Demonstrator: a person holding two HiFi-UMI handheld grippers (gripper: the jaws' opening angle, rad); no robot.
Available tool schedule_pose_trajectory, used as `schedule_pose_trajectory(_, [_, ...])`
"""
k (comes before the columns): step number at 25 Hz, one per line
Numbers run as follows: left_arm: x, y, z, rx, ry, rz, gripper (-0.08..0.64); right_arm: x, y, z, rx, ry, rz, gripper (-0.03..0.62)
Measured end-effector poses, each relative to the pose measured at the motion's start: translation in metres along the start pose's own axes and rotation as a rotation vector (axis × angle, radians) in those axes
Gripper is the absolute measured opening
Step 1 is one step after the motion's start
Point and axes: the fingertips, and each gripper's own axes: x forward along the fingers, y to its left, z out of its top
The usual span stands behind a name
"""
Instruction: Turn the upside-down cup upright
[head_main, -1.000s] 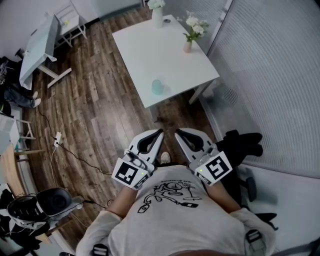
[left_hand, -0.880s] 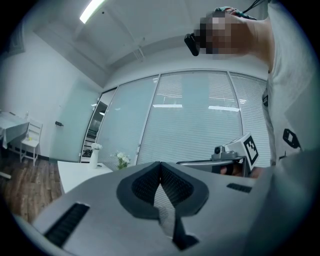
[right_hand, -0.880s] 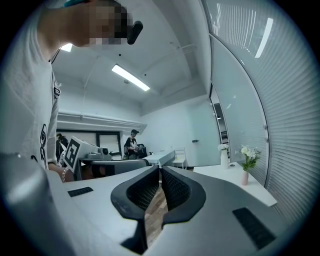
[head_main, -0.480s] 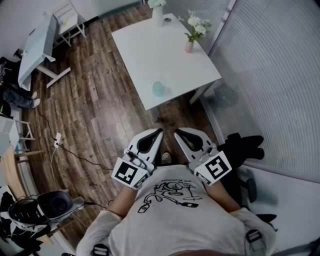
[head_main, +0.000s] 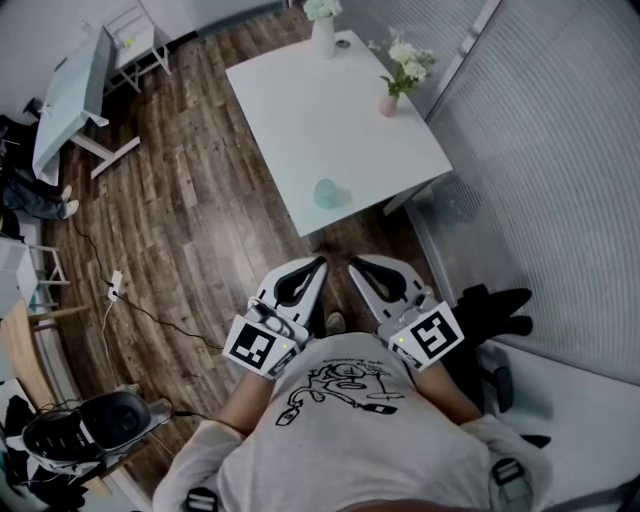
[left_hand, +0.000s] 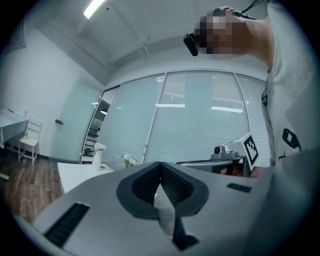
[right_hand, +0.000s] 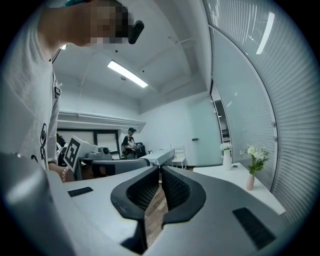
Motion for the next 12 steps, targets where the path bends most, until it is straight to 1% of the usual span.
schedule_pose_trajectory(6, [0.011,0.041,0.010,-0.007,0.001,-0.008,0.005,0.042,-0.016,0.009,-0.006,0.007,-0.003,0.041])
schedule_pose_trajectory(12, [0.014,0.082,0.023,0.002,0.006,-0.028,0.005,0.087,-0.022,0.021,-0.019,0.005,-0.007,0.041])
